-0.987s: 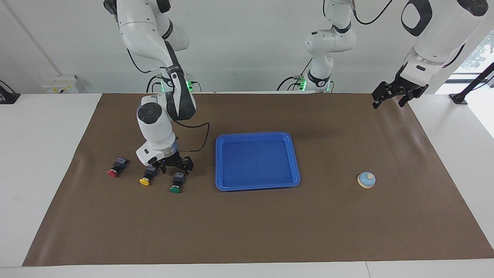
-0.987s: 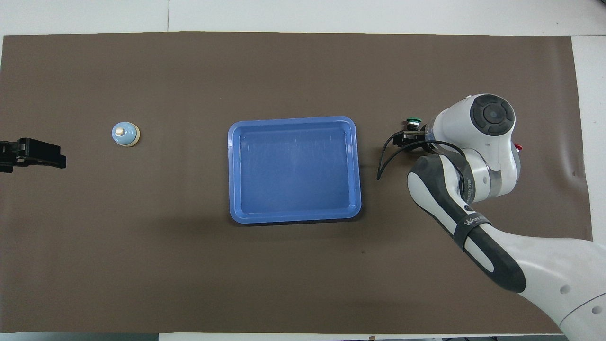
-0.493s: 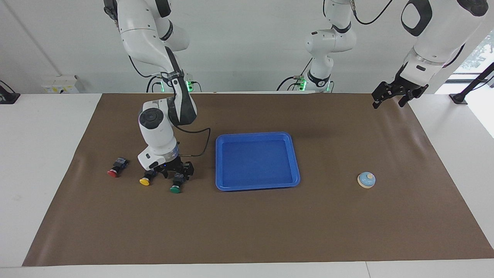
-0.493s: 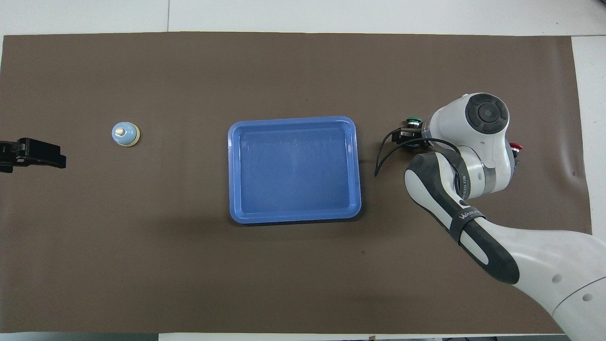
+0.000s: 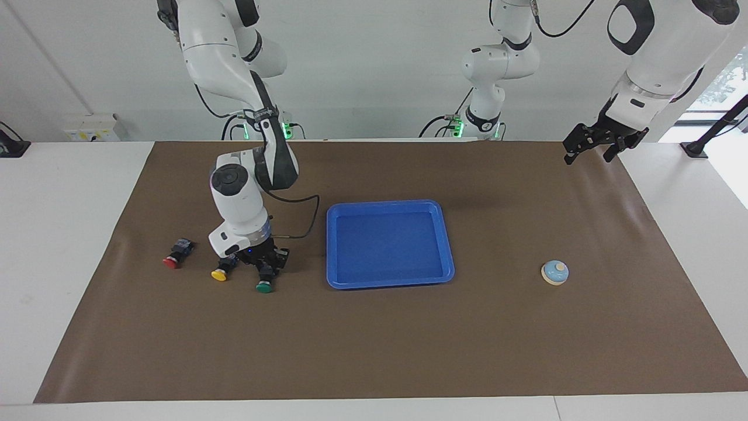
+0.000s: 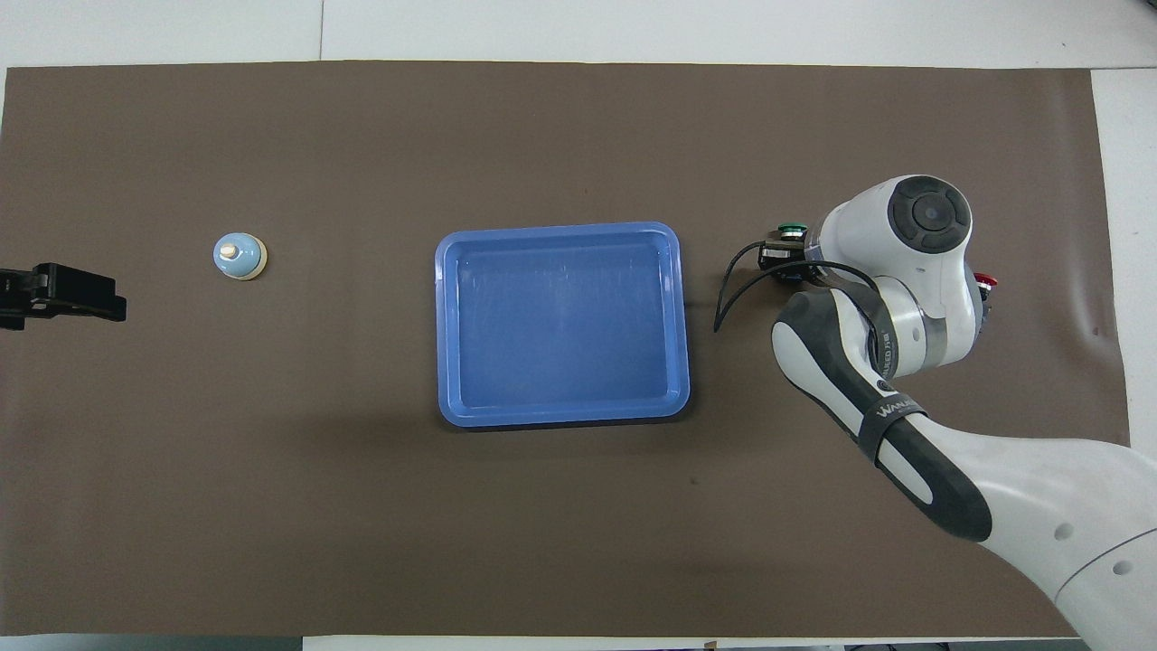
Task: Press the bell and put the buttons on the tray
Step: 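Carry the green button into the blue tray and release it, then move the right gripper back and grasp the yellow button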
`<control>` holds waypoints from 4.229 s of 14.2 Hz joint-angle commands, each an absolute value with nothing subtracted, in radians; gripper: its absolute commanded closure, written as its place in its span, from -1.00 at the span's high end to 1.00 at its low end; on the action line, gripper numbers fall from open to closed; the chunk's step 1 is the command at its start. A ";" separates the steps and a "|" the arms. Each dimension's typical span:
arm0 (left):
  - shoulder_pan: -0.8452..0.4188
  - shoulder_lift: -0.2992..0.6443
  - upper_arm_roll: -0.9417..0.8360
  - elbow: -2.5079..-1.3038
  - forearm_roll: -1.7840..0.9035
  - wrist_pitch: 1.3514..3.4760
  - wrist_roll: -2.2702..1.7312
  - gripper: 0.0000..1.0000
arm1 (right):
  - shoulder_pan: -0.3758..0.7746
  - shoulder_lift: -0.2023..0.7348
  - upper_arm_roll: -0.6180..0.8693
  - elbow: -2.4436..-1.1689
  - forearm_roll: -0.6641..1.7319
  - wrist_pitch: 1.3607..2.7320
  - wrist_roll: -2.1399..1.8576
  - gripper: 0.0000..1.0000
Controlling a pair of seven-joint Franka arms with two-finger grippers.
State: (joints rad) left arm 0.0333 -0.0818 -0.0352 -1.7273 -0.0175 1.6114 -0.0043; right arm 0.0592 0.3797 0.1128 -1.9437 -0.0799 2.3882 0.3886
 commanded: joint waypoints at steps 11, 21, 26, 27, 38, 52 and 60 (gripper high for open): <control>0.035 -0.104 -0.034 -1.750 -0.029 1.614 -0.002 1.00 | 0.383 0.387 0.129 -1.644 -0.063 2.005 0.719 -1.00; 0.035 -0.104 -0.034 -1.749 -0.029 1.614 -0.002 1.00 | 0.428 0.390 0.129 -1.887 -0.064 2.285 0.762 -1.00; 0.035 -0.104 -0.034 -1.749 -0.029 1.614 -0.002 1.00 | 0.428 0.388 0.130 -1.896 -0.066 2.289 0.819 -0.26; 0.035 -0.104 -0.034 -1.749 -0.029 1.614 -0.002 1.00 | 0.429 0.388 0.130 -1.894 -0.066 2.286 0.821 0.72; 0.035 -0.104 -0.034 -1.749 -0.029 1.614 -0.002 1.00 | 0.203 0.265 0.118 -1.743 -0.081 2.000 0.660 1.00; 0.035 -0.104 -0.034 -1.749 -0.029 1.614 -0.002 1.00 | -0.143 0.250 0.117 -2.049 -0.094 2.319 0.368 1.00; 0.035 -0.104 -0.034 -1.750 -0.029 1.614 -0.002 1.00 | -0.138 0.285 0.118 -2.117 -0.094 2.454 0.377 0.67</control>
State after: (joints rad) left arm 0.0333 -0.0818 -0.0352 -1.7273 -0.0175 1.6114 -0.0043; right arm -0.1261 0.2934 0.1072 -2.0738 -0.0818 2.4064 0.3837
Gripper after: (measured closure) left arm 0.000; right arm 0.044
